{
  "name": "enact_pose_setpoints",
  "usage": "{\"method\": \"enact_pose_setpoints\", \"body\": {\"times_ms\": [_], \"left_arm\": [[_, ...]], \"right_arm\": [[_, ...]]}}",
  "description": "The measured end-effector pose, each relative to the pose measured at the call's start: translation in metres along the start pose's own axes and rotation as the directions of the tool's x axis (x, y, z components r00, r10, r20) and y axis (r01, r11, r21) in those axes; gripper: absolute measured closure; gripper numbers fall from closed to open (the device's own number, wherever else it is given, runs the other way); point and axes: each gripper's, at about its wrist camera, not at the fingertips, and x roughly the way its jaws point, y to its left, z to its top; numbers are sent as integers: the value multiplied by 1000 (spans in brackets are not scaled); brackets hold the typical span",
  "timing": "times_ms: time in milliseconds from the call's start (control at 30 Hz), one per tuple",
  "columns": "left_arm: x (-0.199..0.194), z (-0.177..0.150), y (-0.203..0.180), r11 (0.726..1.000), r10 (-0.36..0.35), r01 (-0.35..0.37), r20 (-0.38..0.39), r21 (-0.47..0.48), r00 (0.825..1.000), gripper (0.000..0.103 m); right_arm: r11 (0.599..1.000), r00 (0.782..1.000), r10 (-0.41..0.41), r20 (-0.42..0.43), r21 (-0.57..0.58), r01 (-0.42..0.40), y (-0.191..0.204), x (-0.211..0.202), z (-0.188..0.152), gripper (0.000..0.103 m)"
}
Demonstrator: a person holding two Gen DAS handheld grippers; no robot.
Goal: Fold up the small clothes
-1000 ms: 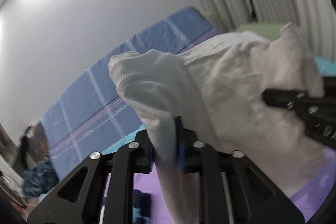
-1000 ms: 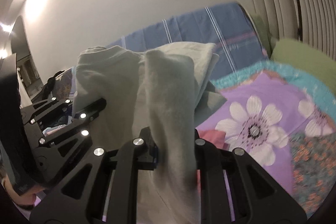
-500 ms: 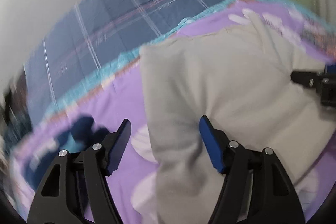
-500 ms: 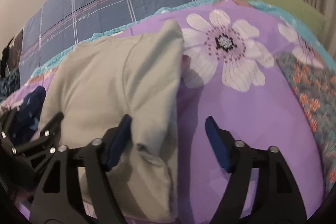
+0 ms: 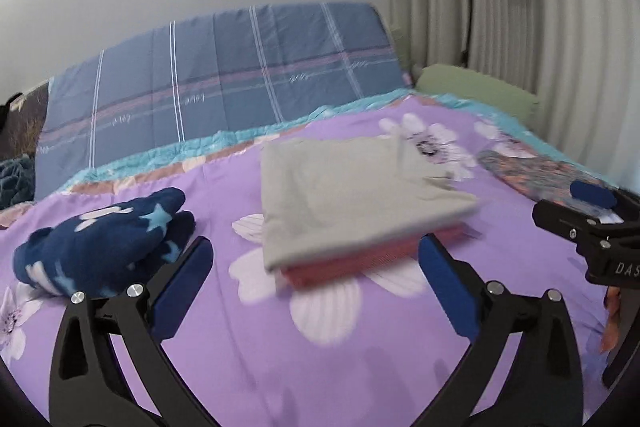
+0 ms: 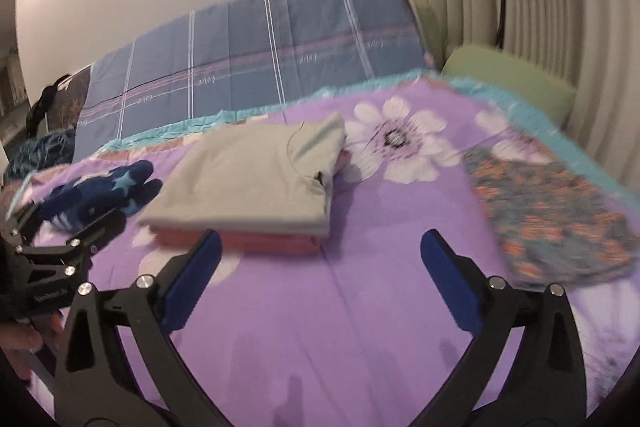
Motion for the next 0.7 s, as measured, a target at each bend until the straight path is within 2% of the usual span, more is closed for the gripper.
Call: {"method": "enact_pose_setpoints", "body": {"times_ms": [167,333,467,533,700], "left_arm": [[-71,-20,-2,996,-29,32,46,-81,999,1],[-123,-29,-15,998,14,-10,65,-64,998,1],[-166,-34,-23,997,62,-56,109,-53,992,1],[-182,-38,-28,996,83,-77,122,-46,989,1],[-209,-51,-42,994,106,-106,113,-6,988,1]], "right_arm": [[994,996,-80,48,-73,84,11,-73,-18,2],[992,991,-81,105,-88,90,23,-140,-36,2],[988,985,-102,143,-97,116,30,-173,-44,2],[991,985,-88,150,-90,102,33,-186,-47,2],[991,987,-75,144,-103,90,41,-208,-53,2]]}}
